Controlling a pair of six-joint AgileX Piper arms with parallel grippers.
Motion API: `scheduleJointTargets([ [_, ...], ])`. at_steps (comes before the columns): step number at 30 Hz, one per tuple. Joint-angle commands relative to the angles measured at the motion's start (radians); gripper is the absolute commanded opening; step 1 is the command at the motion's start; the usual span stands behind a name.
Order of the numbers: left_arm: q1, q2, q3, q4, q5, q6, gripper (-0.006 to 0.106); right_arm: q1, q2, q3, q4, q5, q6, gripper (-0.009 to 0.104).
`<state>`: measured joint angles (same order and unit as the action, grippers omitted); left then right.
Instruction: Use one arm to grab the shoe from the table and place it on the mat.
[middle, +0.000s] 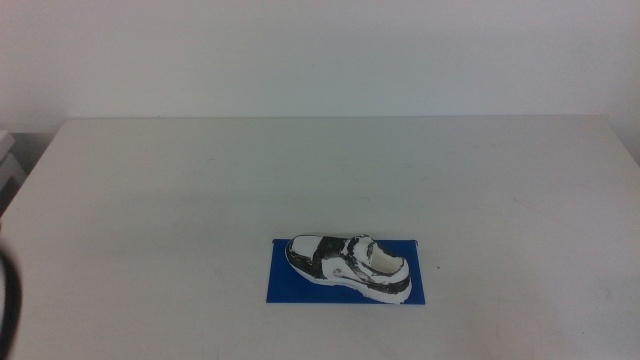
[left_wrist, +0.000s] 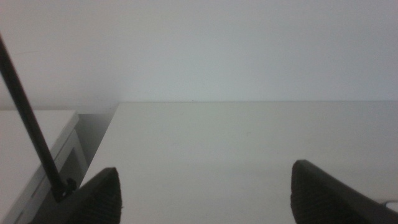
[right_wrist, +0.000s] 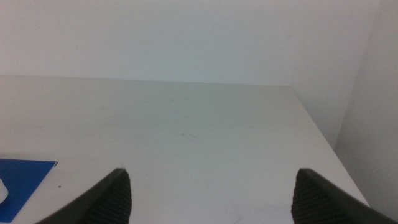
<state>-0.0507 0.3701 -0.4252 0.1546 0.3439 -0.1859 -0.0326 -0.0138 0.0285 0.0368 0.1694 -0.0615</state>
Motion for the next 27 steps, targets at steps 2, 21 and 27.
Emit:
scheduleJointTargets([
  [2,0.024,-0.125,0.07,-0.081,-0.079,0.073,0.093,0.003,-0.02,-0.01,-0.008,-0.08,-0.013,0.066],
  [21,0.063,-0.409,0.456,-0.237,-0.188,0.161,0.093,0.003,-0.02,-0.01,-0.008,-0.08,-0.013,0.066],
  [27,0.063,-0.409,0.456,-0.221,-0.188,0.161,0.093,0.003,-0.02,-0.01,-0.008,-0.08,-0.013,0.066],
])
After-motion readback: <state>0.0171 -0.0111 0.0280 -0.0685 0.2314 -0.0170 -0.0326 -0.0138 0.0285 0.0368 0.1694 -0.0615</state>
